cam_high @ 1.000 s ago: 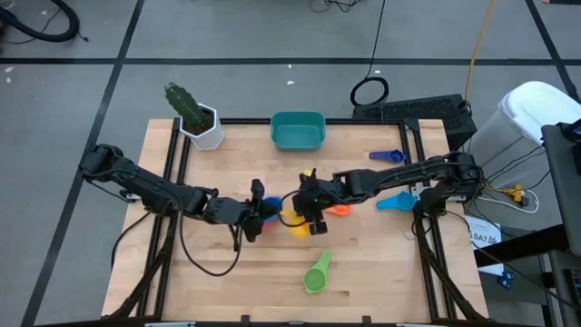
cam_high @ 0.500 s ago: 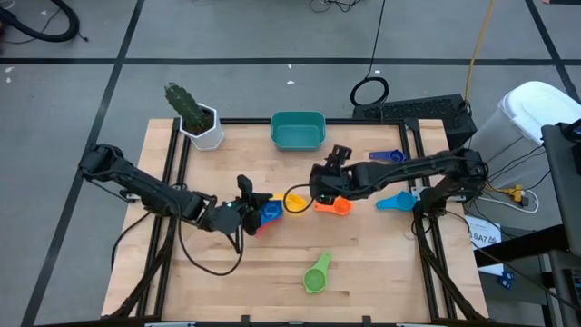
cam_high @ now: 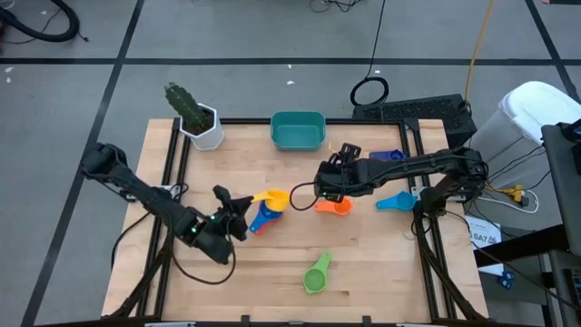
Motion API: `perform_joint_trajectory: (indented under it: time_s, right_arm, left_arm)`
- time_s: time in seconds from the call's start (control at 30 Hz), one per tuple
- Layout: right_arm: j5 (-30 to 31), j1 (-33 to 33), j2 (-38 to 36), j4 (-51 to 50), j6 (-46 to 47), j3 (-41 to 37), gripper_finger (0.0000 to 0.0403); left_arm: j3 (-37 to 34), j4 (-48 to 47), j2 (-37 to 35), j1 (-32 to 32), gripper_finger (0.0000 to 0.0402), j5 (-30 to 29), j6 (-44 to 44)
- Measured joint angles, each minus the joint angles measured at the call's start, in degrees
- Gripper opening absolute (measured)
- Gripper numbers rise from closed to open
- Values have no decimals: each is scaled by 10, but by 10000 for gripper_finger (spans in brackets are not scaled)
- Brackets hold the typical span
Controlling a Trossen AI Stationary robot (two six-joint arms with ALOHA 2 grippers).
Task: Nest measuring cups in basket
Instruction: Stack the yellow measuring cup on the blue measuring cup
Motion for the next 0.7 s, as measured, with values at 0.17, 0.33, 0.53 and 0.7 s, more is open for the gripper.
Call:
perform_joint_trajectory:
  time_s: [0.17, 0.33, 0.53, 0.7]
  right_arm:
    - [-2, 0, 0, -3, 0, 0, 256]
    - [-28, 0, 0, -4, 14, 0, 256]
    - [-31, 0, 0, -4, 29, 0, 256]
    - [-44, 0, 0, -4, 29, 0, 256]
  left_arm:
    - [0, -95, 29, -13, 6, 0, -42]
    - [0, -145, 50, -17, 6, 1, -75]
    - [0, -149, 53, -16, 6, -9, -82]
    - [0, -153, 53, -16, 6, 23, -96]
